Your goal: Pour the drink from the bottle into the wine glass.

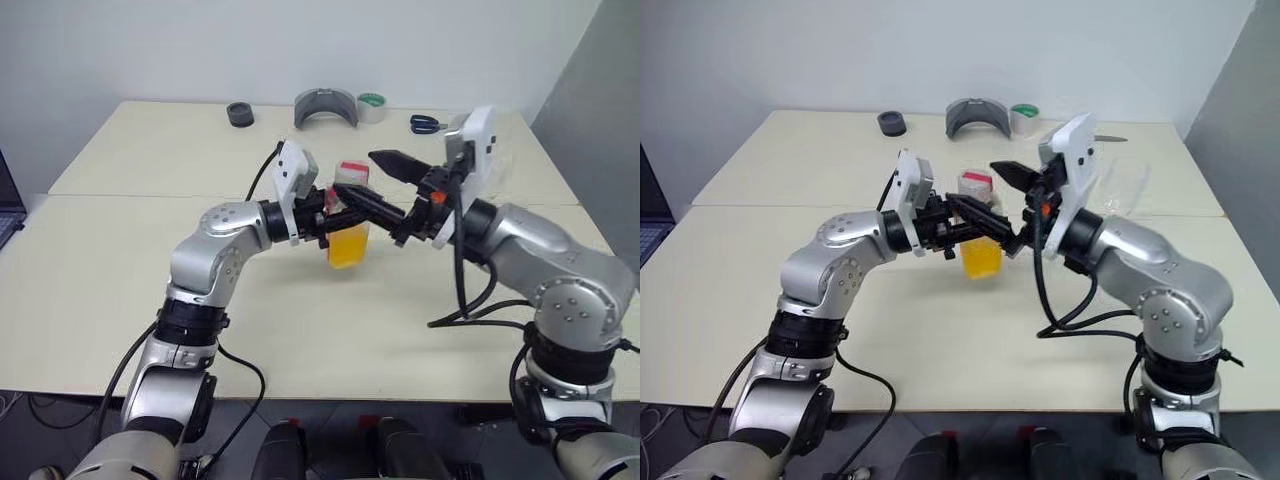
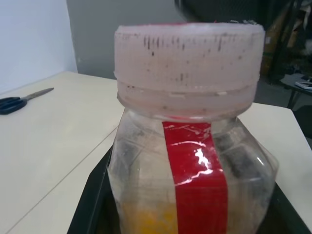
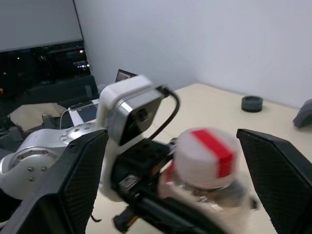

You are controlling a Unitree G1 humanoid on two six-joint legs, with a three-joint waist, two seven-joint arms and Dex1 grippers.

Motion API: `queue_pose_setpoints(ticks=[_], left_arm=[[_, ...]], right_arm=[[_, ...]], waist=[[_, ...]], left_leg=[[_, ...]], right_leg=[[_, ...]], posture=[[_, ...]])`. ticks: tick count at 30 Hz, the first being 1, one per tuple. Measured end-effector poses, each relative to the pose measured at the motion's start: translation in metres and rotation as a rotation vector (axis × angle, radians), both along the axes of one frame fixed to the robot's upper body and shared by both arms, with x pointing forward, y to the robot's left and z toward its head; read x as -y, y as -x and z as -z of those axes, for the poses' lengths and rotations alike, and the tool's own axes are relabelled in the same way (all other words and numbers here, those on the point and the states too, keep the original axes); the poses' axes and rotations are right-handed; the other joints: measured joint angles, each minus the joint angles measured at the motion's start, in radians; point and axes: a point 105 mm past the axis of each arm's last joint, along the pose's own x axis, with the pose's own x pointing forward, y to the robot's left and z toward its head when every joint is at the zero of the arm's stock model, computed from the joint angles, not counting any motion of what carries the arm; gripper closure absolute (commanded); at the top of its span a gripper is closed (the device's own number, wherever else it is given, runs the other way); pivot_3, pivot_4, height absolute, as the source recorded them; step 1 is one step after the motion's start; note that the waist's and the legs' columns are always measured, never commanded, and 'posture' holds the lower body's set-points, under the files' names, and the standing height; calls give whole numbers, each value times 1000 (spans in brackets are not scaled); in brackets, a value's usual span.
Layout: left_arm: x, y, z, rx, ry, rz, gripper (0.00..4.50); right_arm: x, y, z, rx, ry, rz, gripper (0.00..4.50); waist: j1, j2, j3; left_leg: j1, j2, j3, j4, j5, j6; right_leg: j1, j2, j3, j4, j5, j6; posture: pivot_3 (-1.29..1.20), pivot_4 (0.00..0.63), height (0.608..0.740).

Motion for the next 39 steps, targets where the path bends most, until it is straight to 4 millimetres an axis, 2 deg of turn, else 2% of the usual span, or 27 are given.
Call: queue_pose_setpoints(ticks=[4, 8, 14, 15, 16, 22, 30, 33, 39], left_arm=[[7, 0, 4, -9, 2, 20, 2757], [10, 2, -1, 9, 1, 42, 2757], [10, 2, -2, 12, -2, 41, 2757], [10, 2, -2, 13, -3, 41, 2757], [10, 2, -2, 13, -3, 41, 2757], [9, 3, -3, 9, -9, 38, 2757], [10, 7, -5, 12, -18, 44, 2757], [11, 19, -9, -1, -21, 88, 2757], [6, 61, -19, -32, -72, 267, 2757]], right_arm=[[-4, -8, 2, -9, -17, 53, 22], [0, -21, -1, -4, -37, 106, 22], [2, -27, -1, 1, -35, 127, 22], [2, -26, -2, 6, -37, 120, 383], [1, -25, -4, 13, -38, 111, 551], [-2, -23, -4, 22, -28, 77, 2666], [0, -21, -6, 34, -20, 46, 2692], [5, -13, -10, 48, 10, -74, 2692], [9, 13, -21, 73, 94, -447, 2692]], waist=[[0, 0, 0], [0, 0, 0], [0, 0, 0], [0, 0, 0], [0, 0, 0], [0, 0, 0], [0, 0, 0], [0, 0, 0], [-8, 1, 1]], left_leg=[[0, 0, 0, 0, 0, 0], [0, 0, 0, 0, 0, 0], [0, 0, 0, 0, 0, 0], [0, 0, 0, 0, 0, 0], [0, 0, 0, 0, 0, 0], [0, 0, 0, 0, 0, 0], [-1, 0, 0, 0, 0, 0], [-1, 0, -1, 0, 0, 0], [1, 1, 0, -1, 0, 0]], right_leg=[[0, 0, 0, 0, 0, 0], [0, 0, 0, 0, 0, 0], [0, 0, 0, 0, 0, 0], [0, 0, 0, 0, 0, 0], [0, 0, 0, 0, 0, 0], [0, 0, -1, 0, 0, 0], [0, 0, 0, 0, 0, 0], [0, 0, -1, -1, 0, 0], [0, 1, 0, 0, 0, 0]], posture=[[0, 150, 740], [0, 150, 740], [0, 150, 740], [0, 150, 740], [0, 150, 740], [0, 150, 740], [0, 150, 740], [0, 150, 740], [0, 150, 740]])
